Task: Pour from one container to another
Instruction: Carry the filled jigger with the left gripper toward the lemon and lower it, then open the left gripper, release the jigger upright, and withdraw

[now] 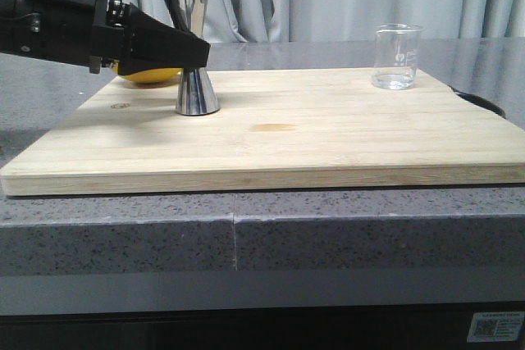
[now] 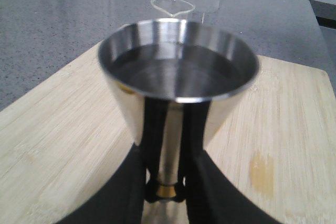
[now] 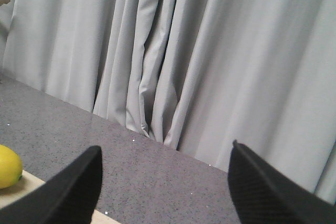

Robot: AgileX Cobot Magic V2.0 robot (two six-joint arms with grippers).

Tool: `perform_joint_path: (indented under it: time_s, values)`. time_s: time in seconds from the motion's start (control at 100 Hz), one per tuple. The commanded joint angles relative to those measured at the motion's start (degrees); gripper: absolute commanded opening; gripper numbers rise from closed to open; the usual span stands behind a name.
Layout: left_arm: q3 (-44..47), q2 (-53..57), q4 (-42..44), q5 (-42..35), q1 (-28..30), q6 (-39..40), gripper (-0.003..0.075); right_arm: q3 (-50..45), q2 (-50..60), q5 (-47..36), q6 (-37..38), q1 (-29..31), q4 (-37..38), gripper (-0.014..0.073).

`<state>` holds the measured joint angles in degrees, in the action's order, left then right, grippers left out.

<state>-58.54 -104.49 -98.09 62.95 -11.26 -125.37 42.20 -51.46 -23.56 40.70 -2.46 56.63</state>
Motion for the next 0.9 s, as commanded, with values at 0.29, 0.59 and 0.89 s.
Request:
perform_joint_path:
  time_s: [0.29,0.59,0.89]
  values:
    - [-1.5,2.2,-2.3,3.5,0.1,0.3,0.0165,1.2,0.6,-2.5,0.1,0.2,-1.0,0.0459]
    - [-1.5,2.2,-2.1,3.5,0.1,0.3,0.0184,1.2,0.6,-2.5,0.1,0.2,-1.0,0.0459]
    - [-1.5,2.2,-2.1,3.5,0.1,0.7,0.0419,1.2,0.6,-2.5,0.1,0.2,-1.0,0.0459]
